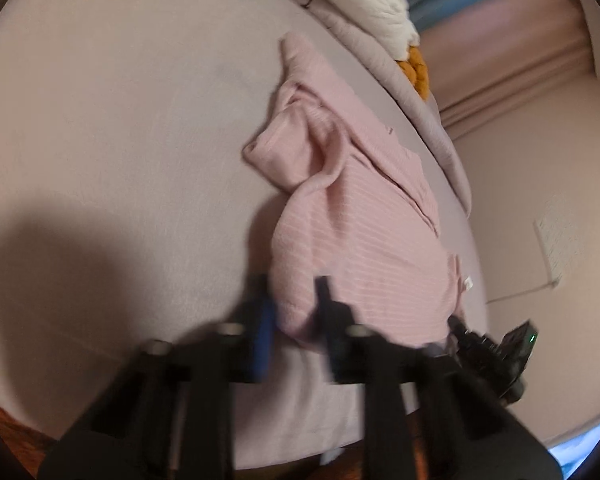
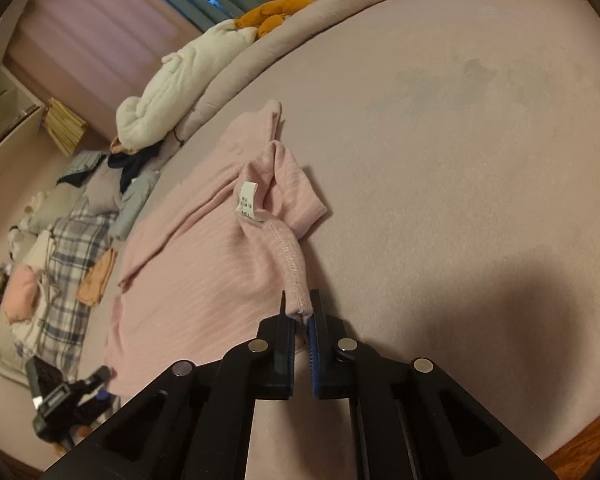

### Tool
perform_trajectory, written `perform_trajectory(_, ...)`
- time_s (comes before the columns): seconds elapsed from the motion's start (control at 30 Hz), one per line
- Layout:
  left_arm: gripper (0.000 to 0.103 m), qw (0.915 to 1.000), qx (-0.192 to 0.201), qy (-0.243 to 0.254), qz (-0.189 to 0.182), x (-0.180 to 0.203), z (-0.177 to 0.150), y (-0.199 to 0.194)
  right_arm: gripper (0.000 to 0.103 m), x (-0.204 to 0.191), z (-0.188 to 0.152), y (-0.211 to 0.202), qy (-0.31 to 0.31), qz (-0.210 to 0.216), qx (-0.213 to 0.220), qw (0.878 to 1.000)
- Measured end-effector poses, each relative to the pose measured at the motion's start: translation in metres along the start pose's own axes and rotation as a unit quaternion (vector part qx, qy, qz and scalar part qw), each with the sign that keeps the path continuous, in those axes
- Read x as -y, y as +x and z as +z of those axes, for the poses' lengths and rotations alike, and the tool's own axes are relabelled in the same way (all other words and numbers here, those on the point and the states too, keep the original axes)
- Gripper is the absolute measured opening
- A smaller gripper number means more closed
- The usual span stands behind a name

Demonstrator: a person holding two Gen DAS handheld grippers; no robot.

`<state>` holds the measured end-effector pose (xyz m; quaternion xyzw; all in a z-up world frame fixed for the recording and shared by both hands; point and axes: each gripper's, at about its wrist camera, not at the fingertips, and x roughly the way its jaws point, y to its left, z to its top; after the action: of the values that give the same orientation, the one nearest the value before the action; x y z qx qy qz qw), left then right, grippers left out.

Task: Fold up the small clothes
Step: 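Lift the hem and fold it toward the collar with both grippers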

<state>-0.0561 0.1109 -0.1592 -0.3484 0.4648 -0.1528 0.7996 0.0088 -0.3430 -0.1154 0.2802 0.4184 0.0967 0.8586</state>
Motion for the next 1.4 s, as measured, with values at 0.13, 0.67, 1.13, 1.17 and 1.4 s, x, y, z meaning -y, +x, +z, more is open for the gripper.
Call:
perform_trajectory(0.13,0.008,0.9995,0.025,0.012,0.012,0.014,-0.008,-0.012,0.007,-0.009,-0.001,-0.014,-0.012,-0.010,0.022,1.000)
perform_trajectory(0.67,0.008,0.9818,0.142,0.123,-0.028,0.101,-0.016,-0.128,0.006,-0.067,0.009,-0.109,-0.064,0.055,0.162,0.983)
perform_trajectory(1.13,0.008,0.9786,0.153,0.136,-0.023,0.106,-0.016,-0.143,0.006,-0.073,0.006,-0.129,-0.072,0.074,0.196,0.975)
perform_trajectory(1.17,0.008,0.9781,0.154,0.138,-0.024,0.107,-0.013,-0.143,0.006,-0.075,0.008,-0.129,-0.074,0.075,0.198,0.975)
perform_trajectory(1.4,0.008,0.9775,0.162,0.134,-0.018,0.112,0.008,-0.134,0.006,-0.086,0.028,-0.121,-0.085,0.076,0.206,0.972)
